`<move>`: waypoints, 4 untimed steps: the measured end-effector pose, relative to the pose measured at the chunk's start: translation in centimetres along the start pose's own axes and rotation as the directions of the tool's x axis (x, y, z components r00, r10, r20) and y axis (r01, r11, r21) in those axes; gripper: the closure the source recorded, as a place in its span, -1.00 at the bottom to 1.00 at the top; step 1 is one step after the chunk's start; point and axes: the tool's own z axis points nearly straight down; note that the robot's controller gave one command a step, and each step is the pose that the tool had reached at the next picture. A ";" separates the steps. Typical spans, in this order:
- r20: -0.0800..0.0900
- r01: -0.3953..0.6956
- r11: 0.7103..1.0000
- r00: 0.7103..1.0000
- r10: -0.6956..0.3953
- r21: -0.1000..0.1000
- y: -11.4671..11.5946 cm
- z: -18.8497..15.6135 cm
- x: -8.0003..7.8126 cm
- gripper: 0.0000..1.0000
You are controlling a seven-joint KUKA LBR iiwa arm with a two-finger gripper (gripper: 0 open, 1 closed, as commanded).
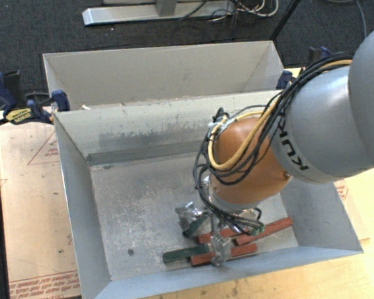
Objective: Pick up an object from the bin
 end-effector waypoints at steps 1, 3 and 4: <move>0.006 0.022 1.000 1.000 -0.022 -0.002 -4.9 2.2 1.1 1.00; 0.003 0.023 1.000 1.000 -0.023 -0.003 -4.8 1.9 1.1 1.00; -0.003 0.022 1.000 1.000 -0.022 -0.006 -4.7 0.2 1.3 1.00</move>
Offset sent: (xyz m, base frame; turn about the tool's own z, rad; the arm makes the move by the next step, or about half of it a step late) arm 0.0000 0.0000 0.0000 0.0000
